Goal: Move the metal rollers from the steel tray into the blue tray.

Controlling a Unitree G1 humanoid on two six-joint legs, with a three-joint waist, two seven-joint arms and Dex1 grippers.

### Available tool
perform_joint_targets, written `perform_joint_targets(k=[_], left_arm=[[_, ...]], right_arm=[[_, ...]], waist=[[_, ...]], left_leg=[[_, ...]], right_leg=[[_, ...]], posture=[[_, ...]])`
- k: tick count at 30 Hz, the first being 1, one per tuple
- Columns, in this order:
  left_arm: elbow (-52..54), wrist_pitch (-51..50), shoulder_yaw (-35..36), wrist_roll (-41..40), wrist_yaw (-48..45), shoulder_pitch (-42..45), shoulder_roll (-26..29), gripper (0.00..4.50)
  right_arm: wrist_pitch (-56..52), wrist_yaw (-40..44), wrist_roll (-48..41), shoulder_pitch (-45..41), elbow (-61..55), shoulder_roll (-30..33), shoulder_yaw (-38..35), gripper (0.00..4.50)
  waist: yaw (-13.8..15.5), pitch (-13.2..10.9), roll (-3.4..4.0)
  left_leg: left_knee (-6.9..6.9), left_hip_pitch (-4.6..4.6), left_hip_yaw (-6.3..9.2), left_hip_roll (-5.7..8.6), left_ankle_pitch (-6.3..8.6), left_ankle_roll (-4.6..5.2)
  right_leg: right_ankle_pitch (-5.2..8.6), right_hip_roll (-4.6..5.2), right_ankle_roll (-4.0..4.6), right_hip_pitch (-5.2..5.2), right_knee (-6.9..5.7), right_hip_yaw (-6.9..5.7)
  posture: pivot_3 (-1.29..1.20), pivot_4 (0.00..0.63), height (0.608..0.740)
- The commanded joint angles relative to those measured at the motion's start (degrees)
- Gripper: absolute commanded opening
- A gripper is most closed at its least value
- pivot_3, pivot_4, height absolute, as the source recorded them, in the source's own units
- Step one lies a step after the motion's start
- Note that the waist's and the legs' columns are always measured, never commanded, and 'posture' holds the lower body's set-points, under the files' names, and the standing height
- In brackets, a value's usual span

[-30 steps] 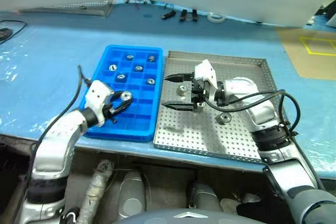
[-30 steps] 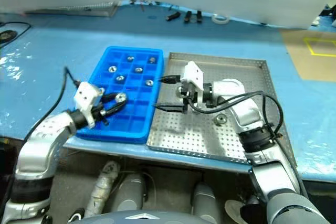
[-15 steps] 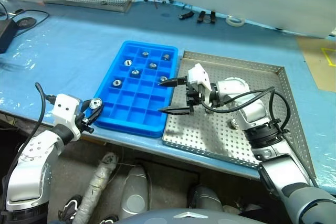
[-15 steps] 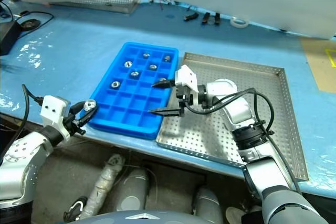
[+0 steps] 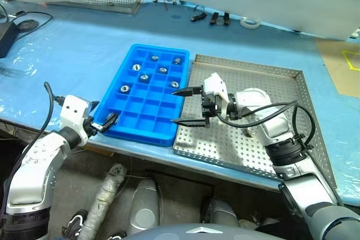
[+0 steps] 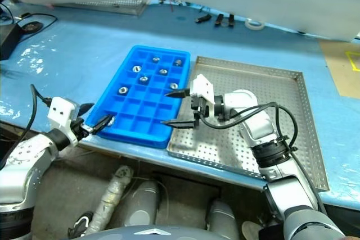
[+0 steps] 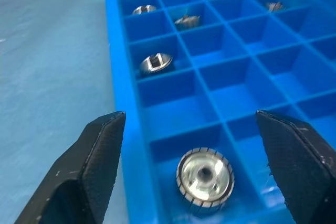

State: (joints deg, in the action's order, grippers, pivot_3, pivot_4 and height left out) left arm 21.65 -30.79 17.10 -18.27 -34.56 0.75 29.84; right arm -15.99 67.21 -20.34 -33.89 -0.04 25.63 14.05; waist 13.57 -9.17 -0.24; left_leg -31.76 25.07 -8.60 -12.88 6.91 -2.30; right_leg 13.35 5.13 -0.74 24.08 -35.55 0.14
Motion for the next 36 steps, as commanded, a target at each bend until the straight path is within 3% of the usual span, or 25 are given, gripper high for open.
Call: perform_joint_targets(k=[1,5,9,15,23,29,36], left_arm=[[0.9,-0.4,-1.8,-1.8,-0.7,3.1,0.9,3.96],[-2.9,0.2,-6.8,-1.9,-1.0,11.5,-0.8,3.96],[-13.5,4.3,-14.7,1.6,-2.0,24.2,-5.0,3.96],[-38.5,14.7,-23.4,7.5,-5.4,43.2,-13.6,3.96],[-78.1,29.6,-26.7,14.8,-8.4,62.6,-22.5,3.96],[-90.2,30.7,-25.6,18.3,-3.9,68.5,-24.3,3.96],[-93.1,30.6,-28.6,24.3,-4.4,68.2,-25.0,3.96]], right_arm=[[-0.4,-1.2,-1.0,0.8,-3.5,0.6,-2.2,4.5],[-2.0,-3.7,-1.6,2.7,-6.6,1.5,-4.1,4.5],[-3.5,-7.9,-1.2,5.7,-10.6,2.0,-6.1,4.5],[-5.8,-16.6,-0.7,10.3,-17.1,1.7,-10.0,4.5],[-11.2,-26.7,-1.2,20.6,-30.1,2.9,-15.2,4.5],[-15.2,-32.7,-1.8,26.5,-37.5,2.5,-17.7,4.5],[-15.9,-36.3,-2.0,29.2,-39.9,2.3,-17.9,4.5]], waist=[[-0.2,0.0,0.0],[-0.3,0.0,0.08],[-0.5,0.0,0.13],[-3.5,0.0,0.14],[-8.4,0.0,0.16],[-10.6,0.0,0.16],[-11.2,0.0,0.16]], left_leg=[[-0.05,0.0,0.0,0.0,0.0,0.0],[-0.38,0.09,0.0,-0.01,-0.01,0.0],[-0.54,0.09,-0.03,0.06,-0.03,-0.03],[-0.66,0.15,-0.05,0.14,-0.26,-0.22],[-0.59,0.13,-0.09,0.18,-0.22,-0.11],[-0.58,0.04,-0.14,0.18,-0.15,-0.01],[-0.64,-0.01,-0.17,0.21,-0.09,0.38]], right_leg=[[0.0,0.0,0.0,0.0,-0.03,0.01],[0.0,0.01,-0.01,0.02,-0.17,0.05],[-0.05,0.03,-0.05,-0.02,-0.26,0.1],[-0.26,0.05,-0.29,-0.04,-0.22,0.18],[-0.37,0.03,-0.48,-0.05,-0.15,0.22],[-0.36,0.04,-0.47,-0.1,-0.07,0.28],[-0.24,0.1,-0.24,-0.28,0.05,0.27]], posture=[[0.3,0.15,0.74],[0.24,0.15,0.74],[0.13,0.15,0.74],[-0.03,0.15,0.74],[-0.26,0.15,0.74],[-0.33,0.15,0.74],[-0.34,0.15,0.74]])
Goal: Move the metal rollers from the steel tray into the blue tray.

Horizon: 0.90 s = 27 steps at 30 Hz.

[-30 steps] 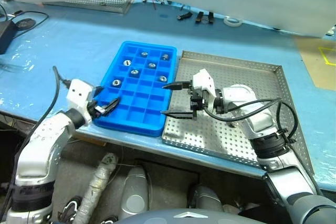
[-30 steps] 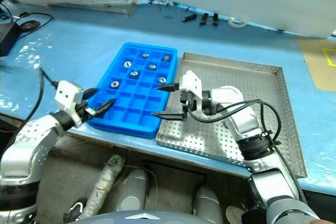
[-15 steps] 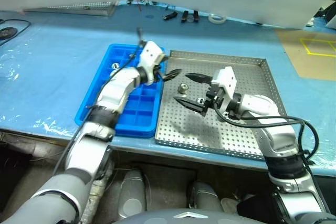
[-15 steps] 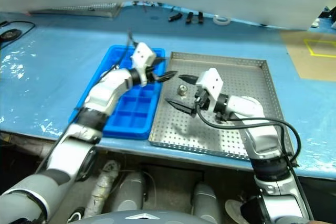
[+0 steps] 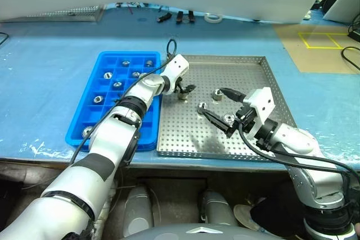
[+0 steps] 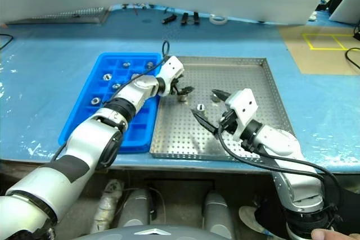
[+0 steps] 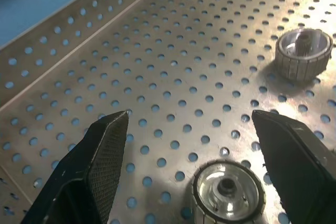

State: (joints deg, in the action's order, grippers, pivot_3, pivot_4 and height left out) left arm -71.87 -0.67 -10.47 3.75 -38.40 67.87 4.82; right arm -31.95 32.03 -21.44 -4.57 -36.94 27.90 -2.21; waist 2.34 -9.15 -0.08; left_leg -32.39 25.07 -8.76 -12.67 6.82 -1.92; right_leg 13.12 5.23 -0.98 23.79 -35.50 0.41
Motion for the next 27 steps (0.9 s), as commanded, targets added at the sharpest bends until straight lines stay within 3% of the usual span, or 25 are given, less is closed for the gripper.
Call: perform_joint_targets(k=[1,15,18,21,23,27], left_arm=[[0.2,0.1,-1.3,2.9,-1.4,1.2,0.2,3.96],[-0.6,-3.1,-3.6,9.0,-4.3,-0.2,1.5,3.96],[-0.5,-2.0,-3.8,9.5,-5.0,-0.2,1.8,3.35],[-0.7,-2.3,-4.0,10.2,-3.8,-0.2,2.0,2.42],[-0.5,-1.6,-4.0,10.2,-4.8,-0.5,2.2,2.42],[-0.4,-1.1,-3.7,10.3,-3.2,-0.7,2.6,1.7]], right_arm=[[0.2,-1.3,-1.0,-0.3,-2.9,0.2,-1.6,4.5],[1.7,-1.8,-0.1,-2.5,0.0,-0.3,0.1,4.5],[1.9,-1.7,-0.2,-2.2,0.0,-0.2,-0.1,4.5],[2.2,-1.3,-0.5,-1.5,0.0,0.0,0.1,4.5],[2.4,-0.8,-0.7,-1.0,0.0,0.1,0.1,4.5],[3.1,-0.3,-0.4,-0.7,0.5,0.1,0.3,4.5]], waist=[[0.0,0.0,0.0],[-0.3,0.0,0.06],[-0.3,0.0,0.06],[-0.3,0.0,0.06],[-0.4,0.0,0.06],[-0.7,0.0,0.05]], left_leg=[[0.0,0.0,-0.01,0.01,0.0,0.03],[0.13,-0.23,-0.08,-0.04,0.04,0.15],[0.14,-0.28,-0.1,-0.04,0.04,0.15],[0.16,-0.3,-0.14,-0.04,0.04,0.15],[0.16,-0.35,-0.15,-0.05,0.04,0.15],[0.22,-0.56,-0.24,-0.04,0.04,0.14]], right_leg=[[0.0,0.02,0.0,-0.01,0.0,0.0],[0.0,0.03,0.02,-0.13,0.06,0.05],[0.0,0.03,0.03,-0.16,0.08,0.08],[0.0,0.03,0.03,-0.17,0.11,0.11],[-0.03,0.03,0.06,-0.2,0.11,0.13],[-0.03,0.03,0.06,-0.3,0.13,0.26]], posture=[[-0.34,0.15,0.74],[-0.34,0.15,0.74],[-0.34,0.15,0.74],[-0.33,0.15,0.74],[-0.33,0.15,0.74],[-0.32,0.15,0.74]])
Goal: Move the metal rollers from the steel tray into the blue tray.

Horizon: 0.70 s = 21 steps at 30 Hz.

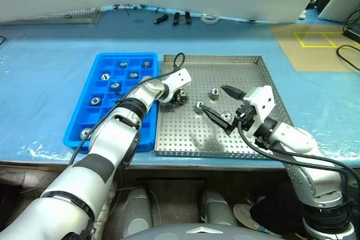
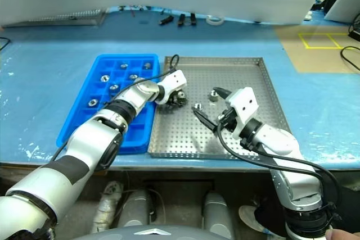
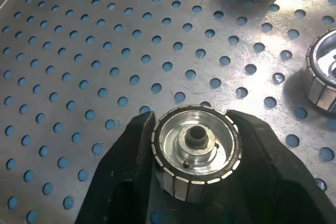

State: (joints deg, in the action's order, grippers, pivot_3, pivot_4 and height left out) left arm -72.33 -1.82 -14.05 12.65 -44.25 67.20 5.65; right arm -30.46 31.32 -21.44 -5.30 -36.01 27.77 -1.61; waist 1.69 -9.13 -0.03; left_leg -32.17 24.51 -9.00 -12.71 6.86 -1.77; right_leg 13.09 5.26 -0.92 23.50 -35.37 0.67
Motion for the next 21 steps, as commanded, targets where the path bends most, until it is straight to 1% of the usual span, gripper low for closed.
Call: perform_joint_targets(k=[1,9,12,15,18,21], left_arm=[[0.1,0.2,-0.2,1.5,3.1,0.0,1.8,1.7],[2.4,1.2,2.6,-1.7,0.6,0.5,2.4,1.7],[5.3,1.8,4.4,-4.1,-2.9,-0.1,3.2,1.7],[12.4,0.1,6.7,-8.2,-8.7,-2.4,4.5,1.7],[25.4,-4.3,8.2,-12.8,-14.6,-7.3,7.0,1.7],[39.0,-10.3,9.8,-16.5,-16.0,-13.4,10.2,1.7]], right_arm=[[1.7,0.4,-0.4,0.0,-0.3,0.2,-0.3,4.5],[2.9,1.7,-0.3,-0.1,1.0,0.3,0.1,4.5],[3.3,2.6,-0.5,-0.9,2.0,0.5,0.1,4.5],[3.7,4.2,-1.0,-1.8,3.3,0.8,0.2,4.5],[4.4,6.1,-1.0,-3.3,5.3,1.1,0.8,4.5],[5.3,8.3,-1.1,-5.7,7.9,1.0,1.8,4.5]], waist=[[-0.1,0.0,0.0],[-0.6,0.0,0.0],[-0.5,0.0,0.0],[-0.2,0.0,0.0],[0.3,0.0,0.01],[0.7,0.0,0.02]], left_leg=[[0.01,-0.03,-0.02,0.0,0.0,0.0],[0.19,-0.06,-0.15,0.01,0.02,0.02],[0.49,-0.05,-0.29,0.02,0.02,0.03],[0.78,0.1,-0.44,0.04,0.0,0.03],[0.87,0.28,-0.52,0.07,0.03,0.09],[0.89,0.4,-0.6,0.04,0.05,0.19]], right_leg=[[0.0,0.0,0.0,-0.03,0.02,0.02],[-0.09,0.0,-0.07,-0.07,0.39,0.14],[-0.11,-0.01,-0.05,0.03,0.61,0.19],[-0.11,-0.03,-0.04,0.32,0.67,0.26],[-0.12,-0.05,-0.04,0.55,0.64,0.25],[-0.11,-0.04,-0.03,0.69,0.63,0.24]], posture=[[-0.32,0.15,0.74],[-0.3,0.15,0.74],[-0.28,0.15,0.74],[-0.24,0.15,0.74],[-0.19,0.15,0.74],[-0.12,0.15,0.74]])
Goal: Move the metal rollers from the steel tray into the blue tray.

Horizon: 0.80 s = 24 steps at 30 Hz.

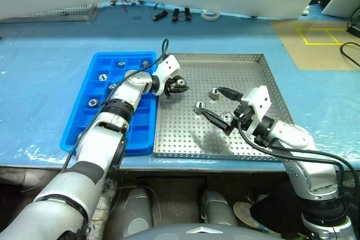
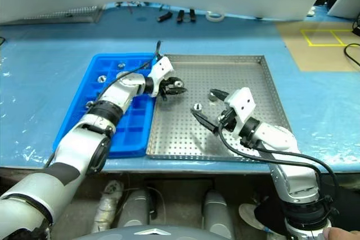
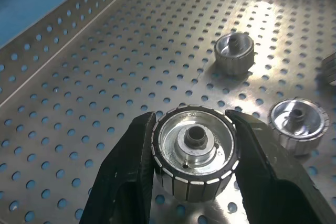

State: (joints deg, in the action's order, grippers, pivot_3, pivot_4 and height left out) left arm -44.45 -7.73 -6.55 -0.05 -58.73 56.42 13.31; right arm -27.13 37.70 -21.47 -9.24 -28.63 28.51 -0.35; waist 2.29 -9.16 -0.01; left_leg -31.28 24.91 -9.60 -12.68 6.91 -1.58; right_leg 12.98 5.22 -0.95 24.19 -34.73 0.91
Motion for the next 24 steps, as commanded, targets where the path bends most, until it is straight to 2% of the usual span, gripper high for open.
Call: perform_joint_targets(k=[1,7,12,19,24], left_arm=[[16.7,-6.5,3.1,-5.0,-1.6,-5.7,4.1,1.7],[40.9,-16.8,8.3,-9.3,4.1,-20.5,11.2,1.7],[56.6,-21.1,14.0,-10.9,12.6,-32.7,13.1,1.7],[67.0,-22.9,20.2,-11.7,21.9,-45.5,13.1,1.7],[65.6,-20.8,16.9,-8.4,29.8,-47.5,9.7,1.7]], right_arm=[[2.4,2.9,-1.1,-3.1,1.9,0.1,1.2,4.5],[5.3,9.4,-0.9,-10.9,10.8,-1.6,5.4,4.5],[8.0,15.4,-0.6,-18.1,19.1,-4.3,9.3,4.5],[10.6,22.5,-0.2,-24.9,27.1,-7.2,12.6,4.5],[11.6,24.6,0.5,-28.3,30.7,-8.2,12.8,4.5]], waist=[[0.3,0.0,0.01],[1.7,-0.1,0.08],[4.0,-0.1,0.15],[8.1,-0.2,0.15],[11.2,-0.2,0.14]], left_leg=[[0.0,0.01,-0.01,-0.01,0.0,0.01],[-0.02,0.04,-0.01,-0.08,0.0,-0.07],[-0.03,0.11,0.02,-0.15,-0.07,-0.13],[-0.07,0.34,0.32,-0.14,-0.13,-0.16],[-0.11,0.42,0.58,-0.14,-0.22,-0.25]], right_leg=[[0.0,0.0,0.0,0.01,0.0,-0.01],[0.01,0.05,0.03,0.03,-0.03,-0.12],[0.02,0.09,0.03,0.03,-0.05,-0.26],[0.05,0.1,0.08,0.02,-0.04,-0.64],[0.05,0.1,0.08,-0.03,-0.08,-0.81]], posture=[[-0.08,0.15,0.74],[0.12,0.15,0.74],[0.28,0.15,0.74],[0.43,0.15,0.74],[0.44,0.15,0.74]])
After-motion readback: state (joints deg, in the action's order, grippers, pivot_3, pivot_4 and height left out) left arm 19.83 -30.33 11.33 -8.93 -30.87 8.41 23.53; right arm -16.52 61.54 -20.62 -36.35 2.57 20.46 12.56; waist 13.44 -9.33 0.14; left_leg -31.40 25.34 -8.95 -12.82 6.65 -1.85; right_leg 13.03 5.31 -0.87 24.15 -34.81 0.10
